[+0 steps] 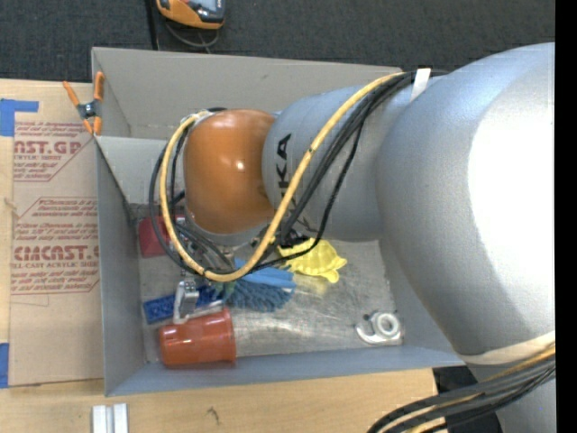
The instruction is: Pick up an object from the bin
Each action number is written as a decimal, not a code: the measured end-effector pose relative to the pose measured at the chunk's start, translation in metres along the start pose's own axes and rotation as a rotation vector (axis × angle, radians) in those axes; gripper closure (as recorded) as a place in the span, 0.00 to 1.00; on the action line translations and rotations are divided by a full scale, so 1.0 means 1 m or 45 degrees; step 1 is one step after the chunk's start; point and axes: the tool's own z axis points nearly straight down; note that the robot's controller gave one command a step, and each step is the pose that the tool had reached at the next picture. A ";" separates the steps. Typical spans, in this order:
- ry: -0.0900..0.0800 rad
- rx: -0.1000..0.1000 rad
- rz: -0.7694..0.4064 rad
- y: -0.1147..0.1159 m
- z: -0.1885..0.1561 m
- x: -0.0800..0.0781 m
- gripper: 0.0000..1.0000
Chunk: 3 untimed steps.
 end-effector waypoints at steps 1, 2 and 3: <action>-0.009 -0.002 0.002 -0.001 -0.004 -0.002 0.00; -0.075 -0.026 -0.067 -0.032 0.023 0.006 0.00; -0.073 -0.010 -0.222 -0.050 0.049 0.000 0.00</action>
Offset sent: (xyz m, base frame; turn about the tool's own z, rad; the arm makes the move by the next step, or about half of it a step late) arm -0.0340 -0.0718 -0.0637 -0.1030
